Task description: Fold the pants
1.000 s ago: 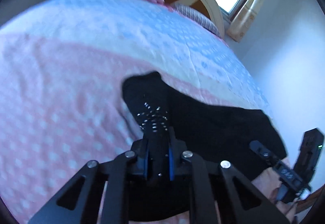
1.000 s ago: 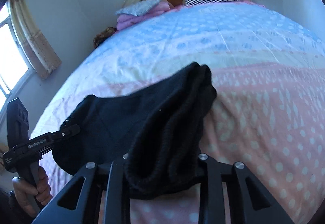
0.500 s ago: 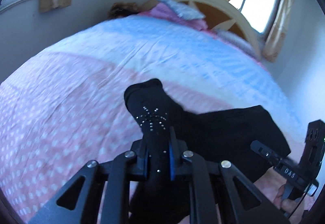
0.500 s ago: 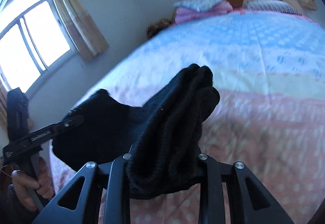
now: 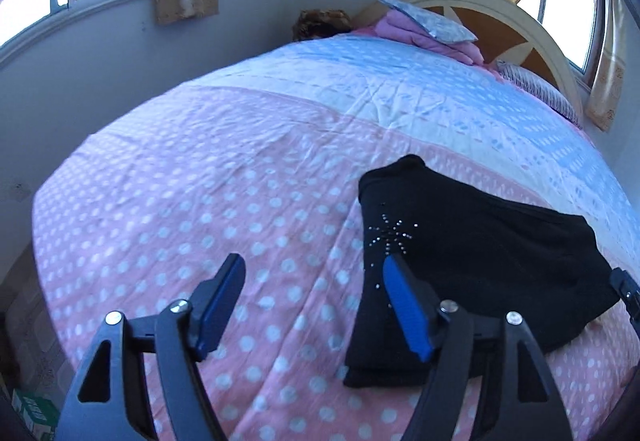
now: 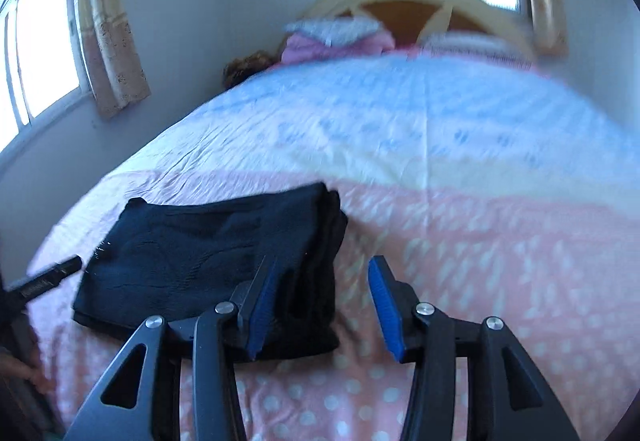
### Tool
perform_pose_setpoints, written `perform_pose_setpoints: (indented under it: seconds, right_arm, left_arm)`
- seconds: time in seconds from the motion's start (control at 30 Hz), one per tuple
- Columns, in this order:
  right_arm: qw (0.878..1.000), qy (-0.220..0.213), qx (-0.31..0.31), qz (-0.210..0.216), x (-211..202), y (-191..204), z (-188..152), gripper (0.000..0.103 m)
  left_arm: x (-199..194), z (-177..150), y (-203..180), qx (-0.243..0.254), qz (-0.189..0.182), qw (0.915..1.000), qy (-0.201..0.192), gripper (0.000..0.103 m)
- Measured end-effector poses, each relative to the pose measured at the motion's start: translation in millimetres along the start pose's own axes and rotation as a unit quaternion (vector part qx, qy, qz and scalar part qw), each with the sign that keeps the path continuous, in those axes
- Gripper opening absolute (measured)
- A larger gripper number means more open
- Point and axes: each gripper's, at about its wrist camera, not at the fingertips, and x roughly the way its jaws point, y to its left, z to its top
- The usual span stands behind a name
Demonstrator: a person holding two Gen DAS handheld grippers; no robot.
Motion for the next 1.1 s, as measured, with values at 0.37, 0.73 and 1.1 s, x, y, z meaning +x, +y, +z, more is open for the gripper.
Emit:
perform_pose_setpoints:
  seconds: [0.37,0.73,1.1]
  right_arm:
    - [0.997,0.057,-0.041,0.034,20,40,-23,0.043]
    - [0.997,0.069,0.015,0.029,-12,31,-44,0.044]
    - [0.993,0.082,0.072,0.044,-57,44,-80,0.046]
  left_arm:
    - [14,-30,-31,0.036,0.002,0.9988,0.033,0.082]
    - [-13,-46,-19,0.044,0.010,0.9983,0.036,0.090]
    - [-43,-78,-25,0.069,0.018,0.9963,0.049,0.090]
